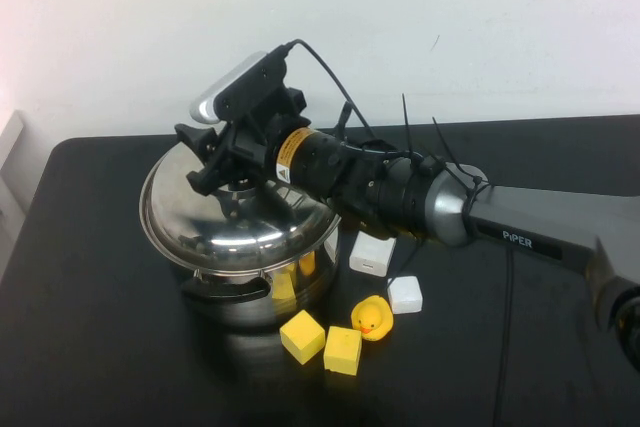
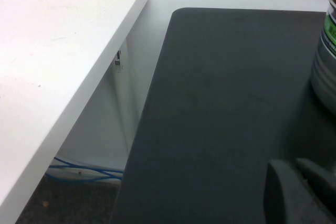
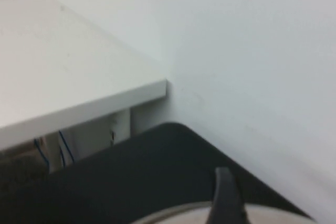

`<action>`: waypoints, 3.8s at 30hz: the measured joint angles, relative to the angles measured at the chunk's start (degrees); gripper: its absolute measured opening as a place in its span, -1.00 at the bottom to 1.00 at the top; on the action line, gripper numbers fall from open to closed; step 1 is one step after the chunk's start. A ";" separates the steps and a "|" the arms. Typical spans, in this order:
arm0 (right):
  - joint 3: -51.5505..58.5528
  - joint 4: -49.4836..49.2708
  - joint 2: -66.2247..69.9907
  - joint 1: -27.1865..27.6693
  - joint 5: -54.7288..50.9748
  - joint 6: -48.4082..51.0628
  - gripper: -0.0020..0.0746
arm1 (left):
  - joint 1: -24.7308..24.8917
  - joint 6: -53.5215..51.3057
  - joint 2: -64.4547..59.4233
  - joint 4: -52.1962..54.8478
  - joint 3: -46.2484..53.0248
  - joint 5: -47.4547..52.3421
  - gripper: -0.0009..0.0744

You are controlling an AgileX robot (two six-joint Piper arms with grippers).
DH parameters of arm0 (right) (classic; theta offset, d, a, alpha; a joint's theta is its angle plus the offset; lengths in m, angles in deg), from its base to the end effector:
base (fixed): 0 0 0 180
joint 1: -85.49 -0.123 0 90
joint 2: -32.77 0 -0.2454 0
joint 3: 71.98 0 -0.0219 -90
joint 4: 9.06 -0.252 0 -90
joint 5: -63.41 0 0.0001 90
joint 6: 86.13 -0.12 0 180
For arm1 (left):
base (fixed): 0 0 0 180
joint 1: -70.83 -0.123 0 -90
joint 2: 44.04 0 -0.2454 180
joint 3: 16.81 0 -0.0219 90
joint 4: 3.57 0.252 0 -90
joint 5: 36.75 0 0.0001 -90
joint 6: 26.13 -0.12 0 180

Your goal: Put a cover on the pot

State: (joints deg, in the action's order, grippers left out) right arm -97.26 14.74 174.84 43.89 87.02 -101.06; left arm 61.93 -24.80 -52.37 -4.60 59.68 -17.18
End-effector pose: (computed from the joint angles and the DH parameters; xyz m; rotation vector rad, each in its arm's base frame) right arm 0.3957 0.3772 0.1694 -0.8093 1.4843 0.5895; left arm 0.1210 0.0182 0.1732 -0.1736 1.8143 0.0759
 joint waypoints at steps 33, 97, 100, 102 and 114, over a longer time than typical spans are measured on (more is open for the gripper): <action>58.92 8.86 -79.05 0.07 -28.78 -1.93 -0.94 | 0.00 0.00 0.00 0.00 0.00 0.00 -0.98; 102.23 -22.74 -133.73 46.85 -43.81 28.08 -0.95 | 0.00 0.00 0.00 0.00 0.00 0.00 -0.98; 102.23 -22.74 -133.73 46.85 -43.81 28.08 -0.95 | 0.00 0.00 0.00 0.00 0.00 0.00 -0.98; 102.23 -22.74 -133.73 46.85 -43.81 28.08 -0.95 | 0.00 0.00 0.00 0.00 0.00 0.00 -0.98; 102.23 -22.64 -133.73 48.04 -43.81 28.08 -0.95 | 0.00 0.00 0.00 0.00 0.00 0.00 -0.98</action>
State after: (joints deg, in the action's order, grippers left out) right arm 4.97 -7.90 41.11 91.93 43.21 -72.98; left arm 61.93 -24.80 -52.37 -4.60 59.68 -17.18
